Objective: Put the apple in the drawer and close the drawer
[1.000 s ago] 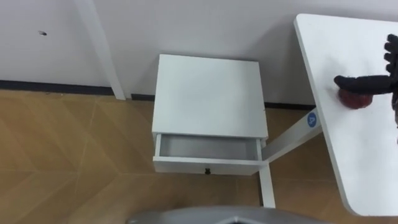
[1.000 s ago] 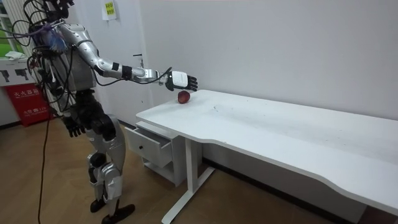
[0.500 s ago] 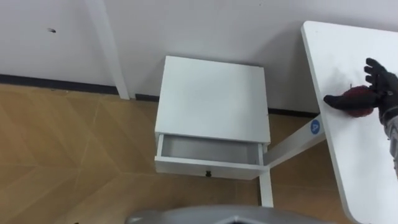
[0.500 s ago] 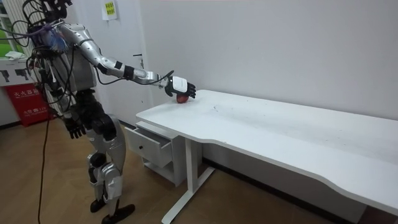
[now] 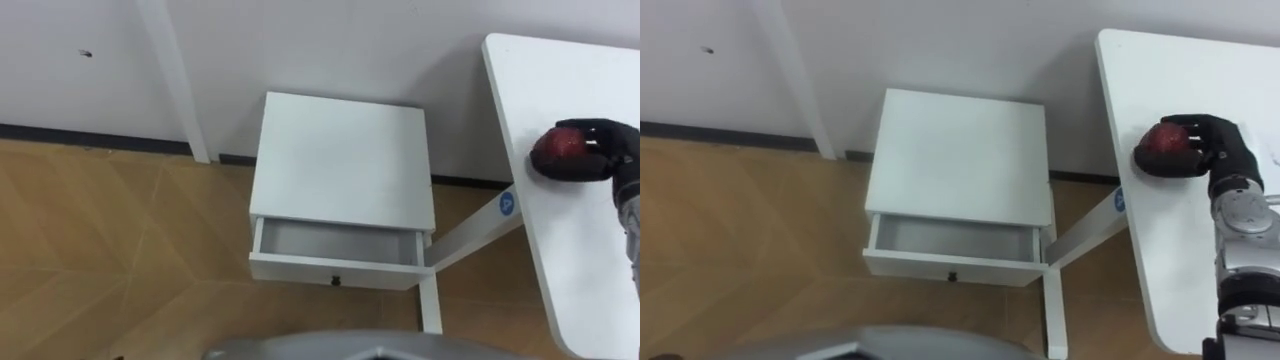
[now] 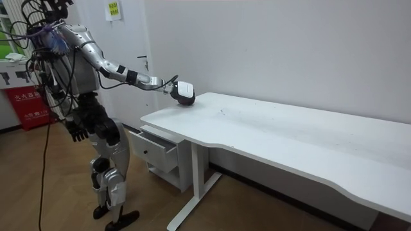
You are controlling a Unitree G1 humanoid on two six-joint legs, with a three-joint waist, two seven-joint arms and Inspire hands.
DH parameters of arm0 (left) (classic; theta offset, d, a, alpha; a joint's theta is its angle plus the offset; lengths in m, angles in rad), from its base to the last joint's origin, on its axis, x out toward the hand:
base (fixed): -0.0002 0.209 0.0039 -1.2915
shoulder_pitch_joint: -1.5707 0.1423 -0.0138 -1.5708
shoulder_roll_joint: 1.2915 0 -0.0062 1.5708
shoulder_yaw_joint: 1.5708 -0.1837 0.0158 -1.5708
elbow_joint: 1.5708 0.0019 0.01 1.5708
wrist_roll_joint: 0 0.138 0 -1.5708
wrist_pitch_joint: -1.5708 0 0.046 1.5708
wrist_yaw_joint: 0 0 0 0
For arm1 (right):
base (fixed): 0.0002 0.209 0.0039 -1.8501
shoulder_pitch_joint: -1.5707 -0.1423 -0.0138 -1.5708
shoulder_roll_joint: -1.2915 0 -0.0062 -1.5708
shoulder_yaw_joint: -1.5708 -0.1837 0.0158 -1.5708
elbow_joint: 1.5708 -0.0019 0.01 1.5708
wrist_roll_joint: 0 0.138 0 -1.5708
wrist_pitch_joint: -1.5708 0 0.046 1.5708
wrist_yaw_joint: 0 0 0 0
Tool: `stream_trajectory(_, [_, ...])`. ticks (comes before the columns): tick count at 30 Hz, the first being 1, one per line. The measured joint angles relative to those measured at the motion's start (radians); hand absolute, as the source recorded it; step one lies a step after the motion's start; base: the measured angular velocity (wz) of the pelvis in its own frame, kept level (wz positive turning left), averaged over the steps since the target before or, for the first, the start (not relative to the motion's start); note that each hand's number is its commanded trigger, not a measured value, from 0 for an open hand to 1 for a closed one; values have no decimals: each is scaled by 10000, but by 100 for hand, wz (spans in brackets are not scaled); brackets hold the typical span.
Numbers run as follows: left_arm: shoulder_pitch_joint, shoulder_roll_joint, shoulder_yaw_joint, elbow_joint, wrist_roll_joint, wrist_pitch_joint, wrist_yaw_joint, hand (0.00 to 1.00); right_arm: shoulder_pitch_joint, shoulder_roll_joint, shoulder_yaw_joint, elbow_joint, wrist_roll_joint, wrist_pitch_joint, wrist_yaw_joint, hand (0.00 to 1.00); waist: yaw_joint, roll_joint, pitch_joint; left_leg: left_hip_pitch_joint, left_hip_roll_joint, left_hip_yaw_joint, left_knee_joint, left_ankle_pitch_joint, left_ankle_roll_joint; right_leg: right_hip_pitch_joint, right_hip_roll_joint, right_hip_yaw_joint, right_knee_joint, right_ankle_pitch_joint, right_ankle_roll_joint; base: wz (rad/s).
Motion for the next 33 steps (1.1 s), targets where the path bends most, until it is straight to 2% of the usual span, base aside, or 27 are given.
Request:
stream_trajectory(7, [-132, 1, -17, 261, -3, 9, -79, 0, 168, 169, -177, -9, -407, -218, -37, 100, 14, -15, -20, -10, -5, -91, 30, -2, -3, 25, 5, -32, 2, 1, 0, 2])
stream_trajectory(10, [-195, 19, -187, 265, -4, 17, -156, 0, 166, 267, -180, -17, -742, -213, -226, 100, 8, -19, -20, -7, -8, -188, 102, -10, -16, 90, 10, -109, 2, 1, 0, 9])
stream_trajectory(13, [-270, 15, -185, 264, 131, 20, -239, 0, 178, 379, -181, -262, -1202, -155, -329, 100, 23, -24, -18, -26, 3, -252, 156, -27, -41, 100, 58, 23, 5, 2, -2, 4])
stream_trajectory(15, [-305, 15, -199, 255, 239, 39, -235, 0, 200, 624, -106, -680, -1471, -14, -328, 100, 23, -26, -20, -95, 17, -251, 173, -21, -69, 30, 76, 32, 8, 6, -9, -7])
stream_trajectory(16, [-388, 13, -218, 240, 247, 48, -235, 0, 248, 830, 53, -1070, -1474, 18, -361, 100, 29, -42, -31, -198, 25, -237, 182, 1, -100, -79, 80, 20, 12, 20, -32, -8])
stream_trajectory(18, [-496, 19, -365, 240, 243, 80, -237, 0, 302, 930, 635, -1637, -1517, 26, -386, 100, 46, -51, -39, -335, 46, -208, 224, 21, -123, -215, 87, 22, 15, 47, -76, -6])
stream_trajectory(22, [-867, -31, -693, 268, 273, 95, -281, 0, 391, 1206, 1114, -2425, -2774, 460, -412, 100, 205, -46, -41, -455, 67, -209, 312, 20, -124, -297, 119, 50, 31, 73, -118, -1])
stream_trajectory(24, [-1099, -10, -943, 262, 302, 110, -272, 0, 546, 1210, 1746, -2847, -3161, 656, -224, 100, 361, -42, -43, -535, 84, -210, 345, 26, -134, -363, 136, 31, 27, 95, -153, 0])
stream_trajectory(26, [-1252, -22, -1167, 271, 304, 110, -298, 0, 633, 1631, 2828, -3209, -3641, 1017, 541, 100, 596, -12, -46, -703, 105, -206, 363, 53, -172, -512, 157, 22, 25, 113, -181, 0])
stream_trajectory(28, [-1368, -101, -1199, 272, 327, 107, -411, 0, 650, 2015, 3621, -3516, -3948, 1096, 1188, 100, 717, 91, -18, -893, 120, -212, 462, 58, -177, -636, 159, -18, 21, 119, -191, 9])
stream_trajectory(29, [-1412, -169, -1241, 273, 324, 104, -525, 0, 651, 2083, 4080, -3790, -3958, 1094, 1538, 100, 822, 230, 31, -971, 109, -240, 472, 60, -171, -702, 147, -59, 28, 121, -192, 10])
stream_trajectory(31, [-1447, -230, -1267, 294, 318, 103, -556, 0, 654, 2091, 4561, -4246, -3966, 1106, 1931, 100, 910, 402, 40, -1079, 65, -295, 428, 112, -140, -801, 99, -100, 9, 118, -189, 14])
stream_trajectory(33, [-1404, -226, -1254, 360, 305, 106, -555, 0, 652, 2114, 4813, -4618, -3953, 1094, 2224, 100, 1023, 452, 13, -1038, 9, -402, 280, 230, -125, -806, -2, -256, 6, 115, -183, 22])
